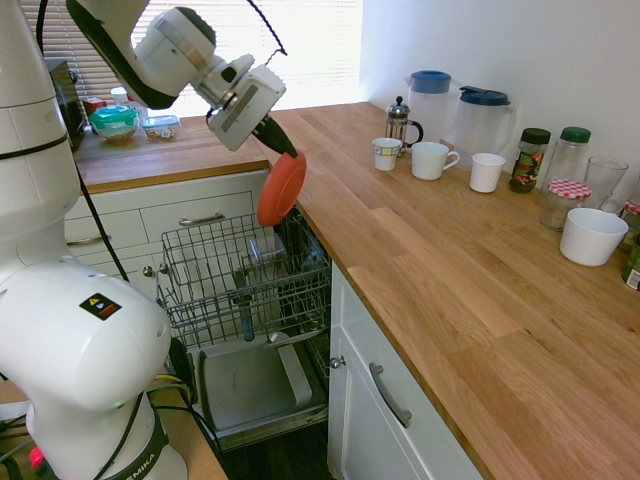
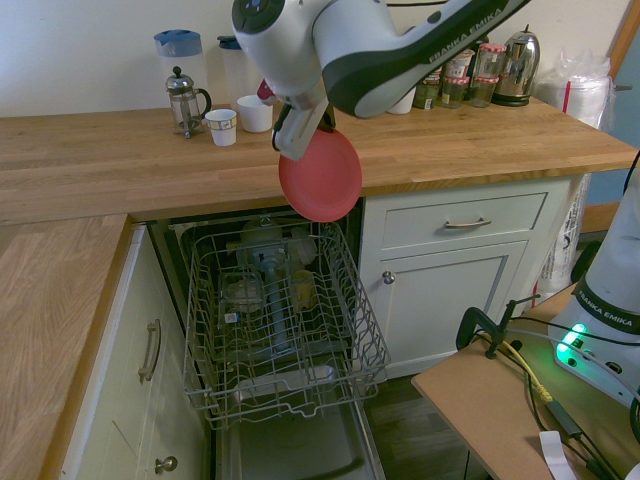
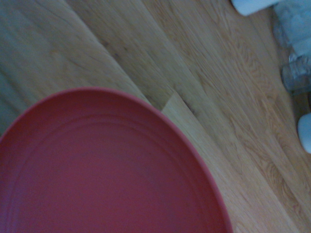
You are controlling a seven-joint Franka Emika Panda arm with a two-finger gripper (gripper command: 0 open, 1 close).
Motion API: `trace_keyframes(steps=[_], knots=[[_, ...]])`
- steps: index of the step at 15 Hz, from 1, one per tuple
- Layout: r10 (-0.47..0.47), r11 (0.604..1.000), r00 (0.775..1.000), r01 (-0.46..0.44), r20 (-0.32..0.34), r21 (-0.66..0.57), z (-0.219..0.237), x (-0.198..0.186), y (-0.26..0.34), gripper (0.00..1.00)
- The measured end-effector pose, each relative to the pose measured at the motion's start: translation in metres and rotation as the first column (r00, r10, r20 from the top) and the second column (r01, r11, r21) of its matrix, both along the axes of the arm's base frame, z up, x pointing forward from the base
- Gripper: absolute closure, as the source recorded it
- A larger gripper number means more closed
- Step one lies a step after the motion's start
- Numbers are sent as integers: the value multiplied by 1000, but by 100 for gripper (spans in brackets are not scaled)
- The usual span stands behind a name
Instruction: Put the plate in the dishwasher
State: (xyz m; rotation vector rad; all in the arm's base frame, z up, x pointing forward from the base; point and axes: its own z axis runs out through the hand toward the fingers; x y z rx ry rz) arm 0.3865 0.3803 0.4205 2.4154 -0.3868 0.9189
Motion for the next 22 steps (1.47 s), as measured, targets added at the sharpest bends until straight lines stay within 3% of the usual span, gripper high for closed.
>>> trace_keyframes(steps=[3,6,9,16,22], knots=[[135,985,990,-129,41,-115,-34,-49,48,100],[278,937,957,-251,83,-244,-68,-99,97,100],[367,894,927,-328,77,-303,-105,-118,143,100],[449,832,893,-406,31,-378,-179,-120,203,100],[448,804,894,-410,-16,-432,-233,-119,212,100]])
